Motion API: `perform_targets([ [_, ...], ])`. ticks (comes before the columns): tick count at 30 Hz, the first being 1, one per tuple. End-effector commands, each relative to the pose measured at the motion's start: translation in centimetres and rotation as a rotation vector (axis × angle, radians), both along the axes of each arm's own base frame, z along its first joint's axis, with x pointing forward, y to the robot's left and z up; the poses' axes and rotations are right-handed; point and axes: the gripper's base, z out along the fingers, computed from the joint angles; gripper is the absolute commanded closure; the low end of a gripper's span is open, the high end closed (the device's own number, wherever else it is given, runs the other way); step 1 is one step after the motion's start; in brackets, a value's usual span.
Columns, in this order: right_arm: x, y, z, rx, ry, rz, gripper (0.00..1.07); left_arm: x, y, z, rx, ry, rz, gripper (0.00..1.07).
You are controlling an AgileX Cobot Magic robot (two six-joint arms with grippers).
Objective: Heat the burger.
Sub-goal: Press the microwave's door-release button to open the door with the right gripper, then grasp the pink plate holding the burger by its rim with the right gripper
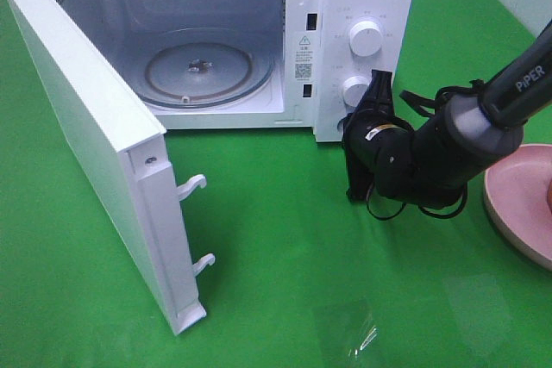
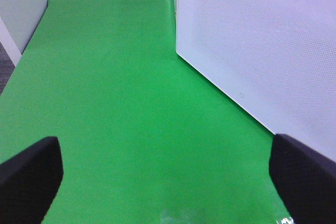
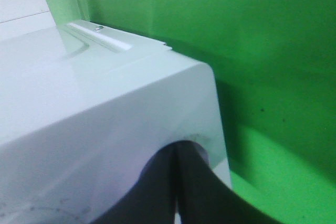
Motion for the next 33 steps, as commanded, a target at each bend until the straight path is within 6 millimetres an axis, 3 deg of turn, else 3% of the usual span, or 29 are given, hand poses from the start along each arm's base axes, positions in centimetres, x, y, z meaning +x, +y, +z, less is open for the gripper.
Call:
perform_targets([
  [1,3.3,-2.3,6.3,0.018,-0.477,-0.182,1.07,-0.2,0.0,0.0,-0.007,-0.024,-0.005,0.07],
  [16,2.3,-2.2,5.7,0.022,-0.385,-0.126,1.07,-0.2,0.0,0.0,-0.007,-0.024,-0.005,0.07],
  [33,-1.5,-2.5,4.8,-0.005,-0.188,0.039,1.07,-0.2,0.0,0.0,-0.006,-0.024,-0.005,0.07],
])
